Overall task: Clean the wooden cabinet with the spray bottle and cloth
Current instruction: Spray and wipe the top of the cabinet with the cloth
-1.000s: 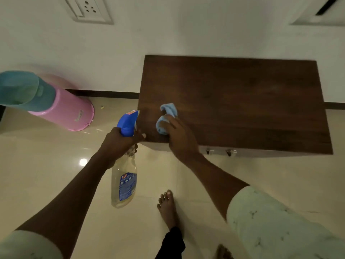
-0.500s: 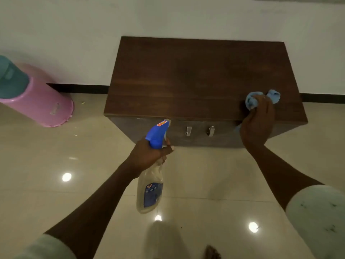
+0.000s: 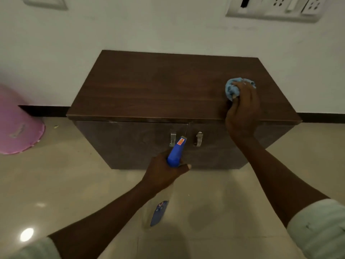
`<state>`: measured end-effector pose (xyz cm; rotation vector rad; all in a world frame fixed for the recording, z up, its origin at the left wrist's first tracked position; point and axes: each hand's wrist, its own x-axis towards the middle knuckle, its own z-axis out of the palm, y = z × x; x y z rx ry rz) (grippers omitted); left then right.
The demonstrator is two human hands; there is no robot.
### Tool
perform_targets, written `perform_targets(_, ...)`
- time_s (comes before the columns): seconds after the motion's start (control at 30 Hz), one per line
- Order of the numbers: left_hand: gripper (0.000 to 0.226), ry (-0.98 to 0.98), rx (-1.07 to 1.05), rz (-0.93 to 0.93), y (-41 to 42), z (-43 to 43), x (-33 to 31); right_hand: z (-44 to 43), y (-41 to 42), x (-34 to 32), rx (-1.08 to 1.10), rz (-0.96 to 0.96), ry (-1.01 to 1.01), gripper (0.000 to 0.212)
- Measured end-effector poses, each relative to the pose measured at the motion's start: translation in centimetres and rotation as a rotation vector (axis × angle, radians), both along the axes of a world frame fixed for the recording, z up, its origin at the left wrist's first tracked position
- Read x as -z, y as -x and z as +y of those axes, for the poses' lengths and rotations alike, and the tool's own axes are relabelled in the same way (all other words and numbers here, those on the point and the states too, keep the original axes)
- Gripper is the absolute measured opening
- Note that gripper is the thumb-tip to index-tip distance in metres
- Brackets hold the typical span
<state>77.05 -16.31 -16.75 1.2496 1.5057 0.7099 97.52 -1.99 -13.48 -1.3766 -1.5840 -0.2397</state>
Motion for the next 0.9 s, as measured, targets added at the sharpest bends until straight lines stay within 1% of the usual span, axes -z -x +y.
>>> perform_targets(0.07,0.027,-0.03,-0.001,-0.007,-0.8,0.0,0.9,-0.1,-0.3,0.2,-0.055,0.03,-0.054,0.032)
perform_targets(0.13,0.026,-0.015,-0.016,-0.045,-1.1,0.3,1.7,-0.2,-0.3,0.6,-0.093,0.01,-0.091,0.031)
perform_targets(0.2,0.02,0.002,-0.004,-0.074,-1.8,0.5,2.4,-0.3,-0.1,0.7,-0.063,-0.018,-0.125,0.033)
perform_targets(0.27,0.018,-0.017,0.045,-0.047,-2.6,0.4,3.2,-0.3,0.0,0.8,-0.044,-0.031,-0.153,0.034)
perform_targets(0.37,0.022,-0.075,0.086,-0.021,-3.8,0.2,4.0,-0.3,0.0,0.8,-0.021,-0.032,-0.159,0.036)
perform_targets(0.43,0.022,-0.088,0.071,-0.028,-4.1,0.5,3.9,-0.3,-0.1,0.9,-0.012,-0.035,-0.149,0.037)
perform_targets(0.57,0.035,-0.051,-0.04,-0.065,-4.4,1.5,3.6,-0.3,-0.1,0.9,-0.008,-0.038,-0.153,0.038)
perform_targets(0.63,0.036,-0.06,-0.082,-0.095,-4.6,1.8,3.7,-0.4,0.1,0.9,0.003,-0.032,-0.168,0.038)
perform_targets(0.77,0.029,-0.042,-0.112,-0.088,-5.0,1.7,4.4,-0.5,0.3,0.9,0.019,-0.043,-0.203,0.035)
perform_targets(0.9,0.025,-0.052,-0.1,-0.013,-5.0,0.8,4.9,-0.5,0.3,0.8,0.033,-0.032,-0.194,0.034)
